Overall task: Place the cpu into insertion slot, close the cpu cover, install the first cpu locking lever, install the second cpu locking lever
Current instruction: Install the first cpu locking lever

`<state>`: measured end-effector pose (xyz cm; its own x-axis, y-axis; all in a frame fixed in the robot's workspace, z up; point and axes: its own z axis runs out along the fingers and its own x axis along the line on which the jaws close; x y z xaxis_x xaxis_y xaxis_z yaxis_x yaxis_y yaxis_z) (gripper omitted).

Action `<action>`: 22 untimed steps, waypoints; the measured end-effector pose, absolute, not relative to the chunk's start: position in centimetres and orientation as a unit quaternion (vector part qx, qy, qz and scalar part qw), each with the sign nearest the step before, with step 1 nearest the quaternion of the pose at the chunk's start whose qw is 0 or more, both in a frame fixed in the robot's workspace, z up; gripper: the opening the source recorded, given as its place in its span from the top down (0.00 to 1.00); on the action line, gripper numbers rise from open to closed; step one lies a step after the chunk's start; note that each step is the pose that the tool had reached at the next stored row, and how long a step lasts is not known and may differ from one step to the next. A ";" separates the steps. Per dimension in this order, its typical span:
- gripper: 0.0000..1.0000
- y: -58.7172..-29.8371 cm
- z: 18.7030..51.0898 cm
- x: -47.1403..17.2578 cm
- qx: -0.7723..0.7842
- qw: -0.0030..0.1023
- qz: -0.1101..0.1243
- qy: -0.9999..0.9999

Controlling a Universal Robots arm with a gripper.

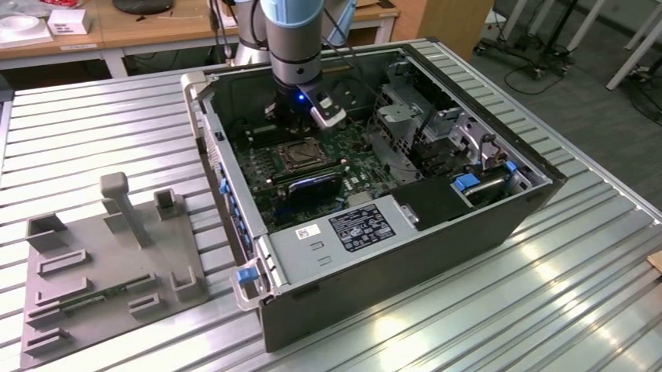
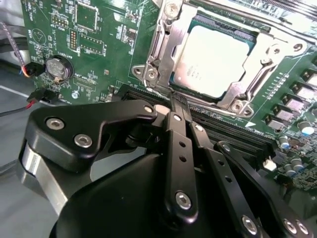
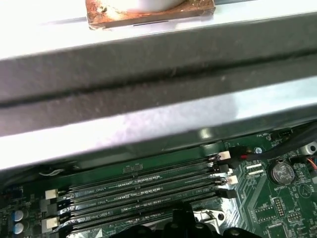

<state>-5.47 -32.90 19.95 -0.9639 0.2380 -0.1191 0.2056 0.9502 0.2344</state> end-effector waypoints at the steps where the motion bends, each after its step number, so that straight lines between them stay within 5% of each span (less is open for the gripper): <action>1: 0.89 -32.9 20.1 -5.5 0.113 0.073 0.111 0.985; 18: 0.89 -32.9 21.8 -5.5 0.113 0.067 0.110 0.985; 22: 0.89 -32.9 21.8 -5.5 0.112 0.065 0.090 0.987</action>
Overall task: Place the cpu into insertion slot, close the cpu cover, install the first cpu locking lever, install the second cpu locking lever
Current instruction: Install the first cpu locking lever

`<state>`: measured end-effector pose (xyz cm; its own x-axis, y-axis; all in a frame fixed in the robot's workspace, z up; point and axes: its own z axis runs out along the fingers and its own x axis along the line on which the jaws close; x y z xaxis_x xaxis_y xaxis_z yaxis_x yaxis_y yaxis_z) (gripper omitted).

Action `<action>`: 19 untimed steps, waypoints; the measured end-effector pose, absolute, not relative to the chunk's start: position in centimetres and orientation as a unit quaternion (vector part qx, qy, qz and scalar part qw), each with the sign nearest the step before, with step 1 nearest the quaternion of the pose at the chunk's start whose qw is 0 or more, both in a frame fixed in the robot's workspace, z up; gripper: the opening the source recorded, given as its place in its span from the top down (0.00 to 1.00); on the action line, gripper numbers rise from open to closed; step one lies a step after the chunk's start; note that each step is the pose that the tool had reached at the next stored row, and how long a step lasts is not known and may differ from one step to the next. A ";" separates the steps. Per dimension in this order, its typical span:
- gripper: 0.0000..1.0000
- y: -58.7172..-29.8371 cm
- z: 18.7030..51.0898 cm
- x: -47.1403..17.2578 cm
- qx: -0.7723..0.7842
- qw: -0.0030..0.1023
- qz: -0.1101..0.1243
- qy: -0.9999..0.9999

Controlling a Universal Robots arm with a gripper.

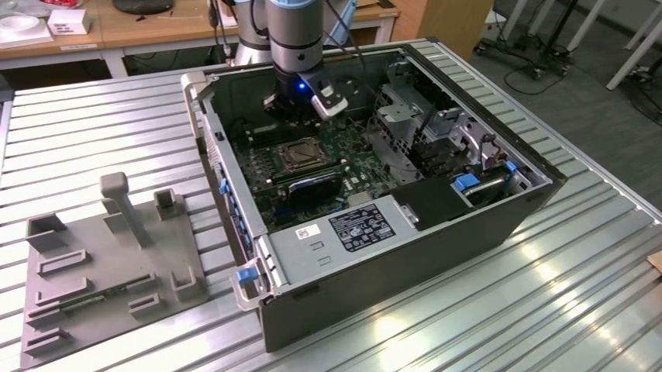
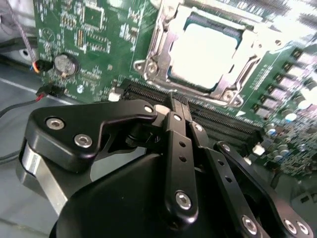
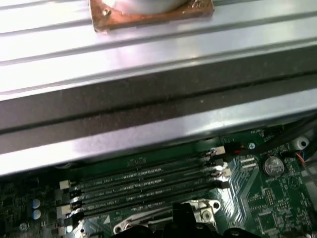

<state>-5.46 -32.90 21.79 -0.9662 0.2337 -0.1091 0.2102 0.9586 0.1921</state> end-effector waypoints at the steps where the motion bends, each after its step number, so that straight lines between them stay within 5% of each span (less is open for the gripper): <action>1: 0.89 -32.9 21.8 -5.5 0.112 0.065 0.083 0.988; 11: 0.89 -32.9 21.8 -5.5 0.108 0.058 0.008 0.992; 19: 0.89 -32.9 21.8 -5.5 0.091 0.058 0.009 0.994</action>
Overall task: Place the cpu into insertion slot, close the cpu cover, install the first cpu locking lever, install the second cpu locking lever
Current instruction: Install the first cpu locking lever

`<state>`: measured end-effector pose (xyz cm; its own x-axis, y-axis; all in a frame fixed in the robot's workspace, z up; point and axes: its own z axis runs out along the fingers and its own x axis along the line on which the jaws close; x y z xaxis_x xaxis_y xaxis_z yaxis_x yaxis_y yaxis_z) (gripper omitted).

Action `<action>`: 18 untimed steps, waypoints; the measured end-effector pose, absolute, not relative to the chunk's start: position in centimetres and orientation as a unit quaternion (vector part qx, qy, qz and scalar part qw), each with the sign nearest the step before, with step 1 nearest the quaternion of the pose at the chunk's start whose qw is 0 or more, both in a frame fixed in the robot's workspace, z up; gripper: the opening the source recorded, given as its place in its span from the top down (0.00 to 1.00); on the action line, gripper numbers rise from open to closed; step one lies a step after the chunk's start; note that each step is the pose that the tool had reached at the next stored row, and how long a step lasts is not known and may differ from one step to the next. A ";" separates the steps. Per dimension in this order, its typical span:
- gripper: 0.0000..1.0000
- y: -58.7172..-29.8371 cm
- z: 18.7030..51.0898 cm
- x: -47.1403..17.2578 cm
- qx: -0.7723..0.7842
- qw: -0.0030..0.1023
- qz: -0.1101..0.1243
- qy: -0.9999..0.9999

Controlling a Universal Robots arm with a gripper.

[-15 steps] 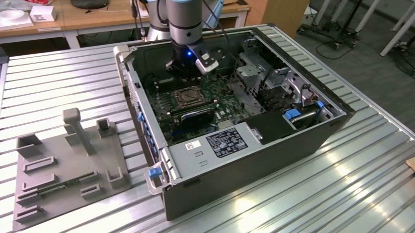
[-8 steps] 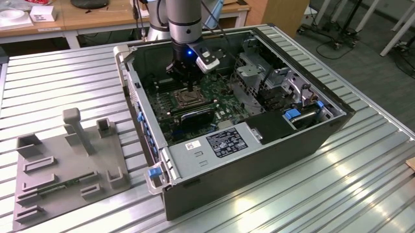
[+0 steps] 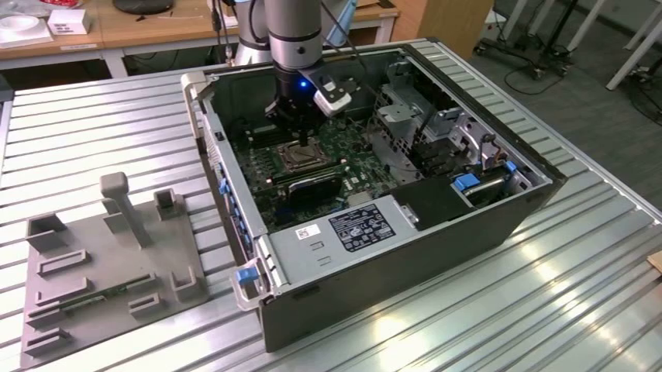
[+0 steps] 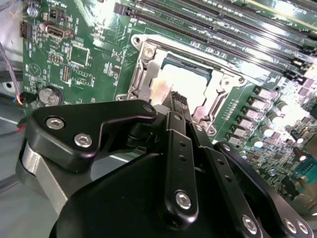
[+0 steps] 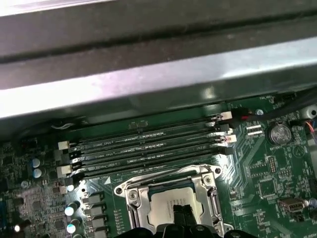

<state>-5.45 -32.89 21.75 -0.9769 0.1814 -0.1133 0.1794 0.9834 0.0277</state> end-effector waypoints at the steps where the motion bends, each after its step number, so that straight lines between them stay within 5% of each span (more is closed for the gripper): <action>1: 0.89 -32.9 21.7 -5.5 0.083 0.058 0.009 0.995; 18: 0.89 -32.9 21.5 -5.5 0.003 0.045 0.002 0.999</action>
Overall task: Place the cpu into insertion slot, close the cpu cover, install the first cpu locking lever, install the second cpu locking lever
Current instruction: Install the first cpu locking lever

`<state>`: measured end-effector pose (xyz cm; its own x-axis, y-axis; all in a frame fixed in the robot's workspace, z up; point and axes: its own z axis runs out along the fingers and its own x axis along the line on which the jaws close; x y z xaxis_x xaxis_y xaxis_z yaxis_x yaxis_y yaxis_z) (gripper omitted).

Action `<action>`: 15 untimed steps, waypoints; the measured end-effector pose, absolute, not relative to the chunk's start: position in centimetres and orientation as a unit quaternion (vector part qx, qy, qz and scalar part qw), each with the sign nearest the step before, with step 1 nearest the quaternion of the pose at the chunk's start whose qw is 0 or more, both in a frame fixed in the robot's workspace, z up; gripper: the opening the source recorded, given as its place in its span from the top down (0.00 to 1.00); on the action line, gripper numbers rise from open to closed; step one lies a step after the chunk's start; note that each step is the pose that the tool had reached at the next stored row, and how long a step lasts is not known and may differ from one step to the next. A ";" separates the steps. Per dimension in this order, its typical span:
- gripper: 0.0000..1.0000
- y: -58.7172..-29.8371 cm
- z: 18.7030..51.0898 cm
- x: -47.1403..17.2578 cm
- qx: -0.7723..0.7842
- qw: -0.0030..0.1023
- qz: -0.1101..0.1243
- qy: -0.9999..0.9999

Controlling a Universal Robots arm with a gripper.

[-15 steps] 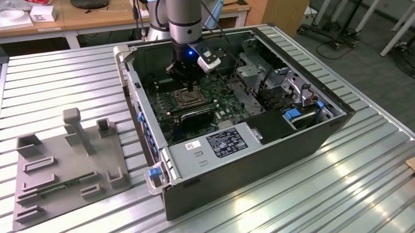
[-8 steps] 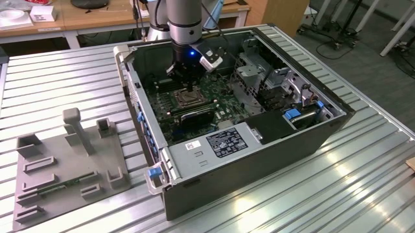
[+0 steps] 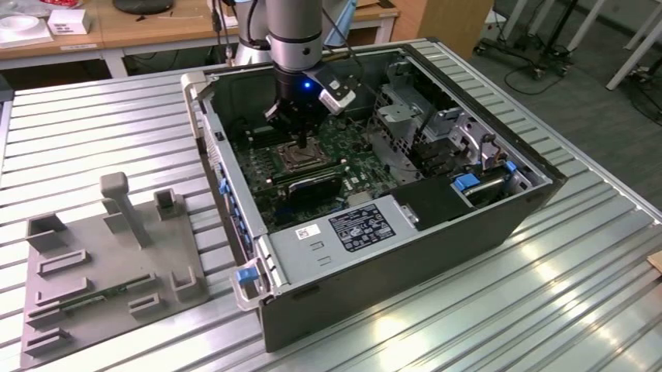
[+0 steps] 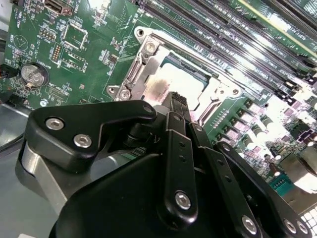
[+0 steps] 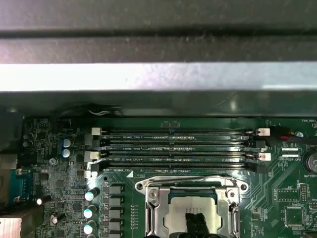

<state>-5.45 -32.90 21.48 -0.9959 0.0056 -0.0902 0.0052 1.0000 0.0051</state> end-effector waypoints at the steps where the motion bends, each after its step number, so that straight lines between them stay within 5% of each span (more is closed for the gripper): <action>1: 0.89 -32.9 21.5 -5.5 0.003 0.045 0.002 0.999; 15: 0.89 -33.0 21.5 -4.9 0.003 0.033 -0.001 0.999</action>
<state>-4.90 -33.04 21.46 -0.9978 0.0068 -0.0662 0.0069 1.0000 -0.0015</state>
